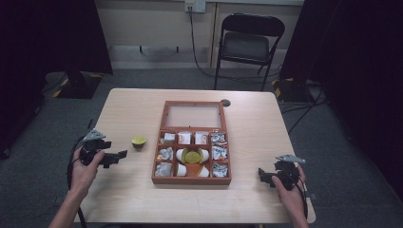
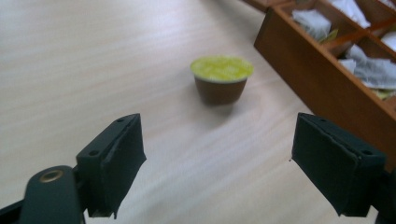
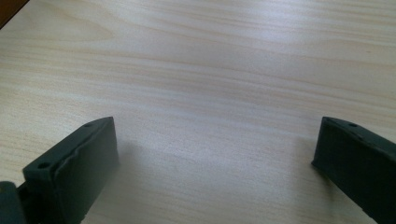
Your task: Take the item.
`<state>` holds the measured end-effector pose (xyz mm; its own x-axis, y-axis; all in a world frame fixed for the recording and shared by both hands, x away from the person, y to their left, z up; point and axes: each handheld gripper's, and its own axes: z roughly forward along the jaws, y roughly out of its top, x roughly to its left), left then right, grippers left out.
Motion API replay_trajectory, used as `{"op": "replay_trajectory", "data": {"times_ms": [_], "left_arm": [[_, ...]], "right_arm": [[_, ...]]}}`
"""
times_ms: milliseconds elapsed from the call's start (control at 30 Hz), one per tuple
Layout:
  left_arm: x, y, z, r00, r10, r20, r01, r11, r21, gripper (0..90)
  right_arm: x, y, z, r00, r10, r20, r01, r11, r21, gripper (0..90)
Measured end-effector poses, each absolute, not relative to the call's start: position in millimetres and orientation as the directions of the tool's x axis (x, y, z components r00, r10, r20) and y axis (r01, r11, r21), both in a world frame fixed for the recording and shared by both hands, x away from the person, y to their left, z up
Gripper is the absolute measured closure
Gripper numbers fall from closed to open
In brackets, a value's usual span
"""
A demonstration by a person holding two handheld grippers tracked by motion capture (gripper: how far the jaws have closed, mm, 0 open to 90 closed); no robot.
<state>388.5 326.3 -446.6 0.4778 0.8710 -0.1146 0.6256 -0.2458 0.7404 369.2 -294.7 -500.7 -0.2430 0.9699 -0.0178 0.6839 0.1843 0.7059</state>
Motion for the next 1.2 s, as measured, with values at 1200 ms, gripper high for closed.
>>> {"op": "replay_trajectory", "data": {"times_ms": [1200], "left_arm": [[364,333,-505,0.424,0.906,-0.019,0.643,-0.286,0.711,0.0]], "right_arm": [[369,-295,-501,-0.24,0.971,-0.017,0.685,0.182,0.706,0.0]]}}
